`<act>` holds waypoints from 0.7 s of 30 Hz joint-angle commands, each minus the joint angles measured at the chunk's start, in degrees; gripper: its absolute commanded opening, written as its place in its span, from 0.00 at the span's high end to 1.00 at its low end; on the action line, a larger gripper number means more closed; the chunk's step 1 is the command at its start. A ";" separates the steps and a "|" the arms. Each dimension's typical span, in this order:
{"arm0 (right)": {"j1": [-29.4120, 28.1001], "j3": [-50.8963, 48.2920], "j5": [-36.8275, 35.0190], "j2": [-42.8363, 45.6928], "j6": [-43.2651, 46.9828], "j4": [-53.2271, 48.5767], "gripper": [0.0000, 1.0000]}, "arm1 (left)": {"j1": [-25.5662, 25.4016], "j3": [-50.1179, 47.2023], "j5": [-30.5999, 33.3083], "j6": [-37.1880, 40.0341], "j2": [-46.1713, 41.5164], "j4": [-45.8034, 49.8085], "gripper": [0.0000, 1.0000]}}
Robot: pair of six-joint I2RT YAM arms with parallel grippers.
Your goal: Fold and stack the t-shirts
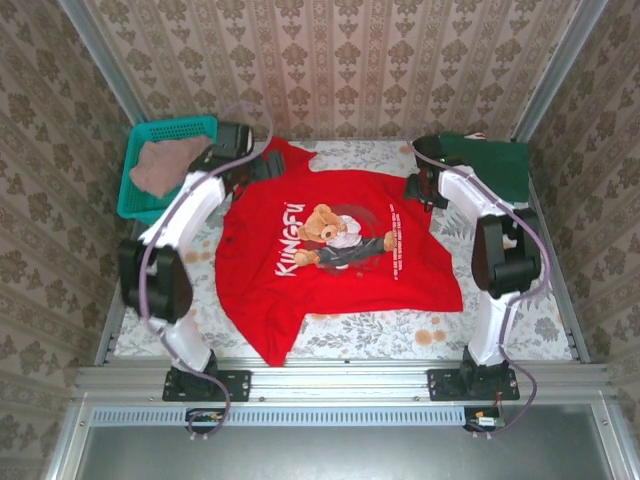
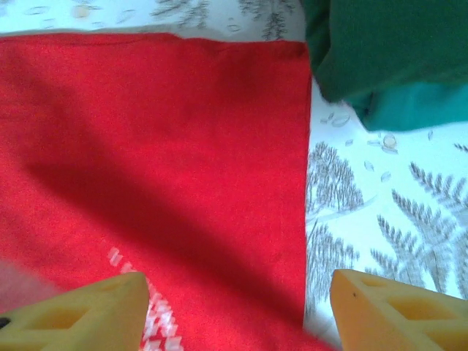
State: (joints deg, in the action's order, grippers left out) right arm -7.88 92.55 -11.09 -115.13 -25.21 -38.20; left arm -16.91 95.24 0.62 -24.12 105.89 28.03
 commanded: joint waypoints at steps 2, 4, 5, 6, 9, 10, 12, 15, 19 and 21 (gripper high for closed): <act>1.22 9.14 -0.84 -8.01 1.16 -4.26 0.33 | 3.62 21.73 0.65 2.63 20.10 2.61 0.02; 1.76 12.61 -0.03 -11.34 2.05 -4.13 0.34 | 4.85 31.63 -3.52 1.43 28.65 2.96 0.05; 2.10 14.47 -0.40 -12.91 2.01 -4.64 0.34 | 5.20 35.35 -4.68 0.21 32.31 2.88 0.07; 2.38 16.13 -0.11 -14.37 2.15 -5.37 0.34 | 5.58 38.31 -6.69 -0.37 35.77 1.62 0.09; 3.08 20.70 0.90 -18.34 2.45 -7.09 0.34 | 6.16 47.66 -7.87 -1.38 44.09 0.58 0.11; 3.30 22.30 1.60 -19.70 2.32 -7.63 0.34 | 6.26 50.38 -7.50 -1.30 46.47 0.69 0.11; 3.72 25.70 3.09 -22.36 2.18 -9.35 0.34 | 6.68 53.56 -8.63 -2.55 50.16 -0.23 0.12; 4.06 31.06 4.28 -25.81 2.39 -13.19 0.34 | 7.57 53.64 -9.91 -5.79 52.68 -3.13 0.13; 4.75 33.93 7.09 -28.39 0.98 -15.46 0.35 | 8.38 53.73 -13.01 -8.26 54.90 -5.61 0.29; 5.00 34.38 8.04 -28.92 0.49 -16.24 0.38 | 8.68 53.98 -13.81 -8.37 55.55 -4.95 0.40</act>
State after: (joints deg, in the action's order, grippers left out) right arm -3.36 124.92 -6.33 -142.41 -23.90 -49.58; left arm -9.32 147.76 -9.80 -30.57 158.82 23.70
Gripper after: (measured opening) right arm 0.629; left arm 0.627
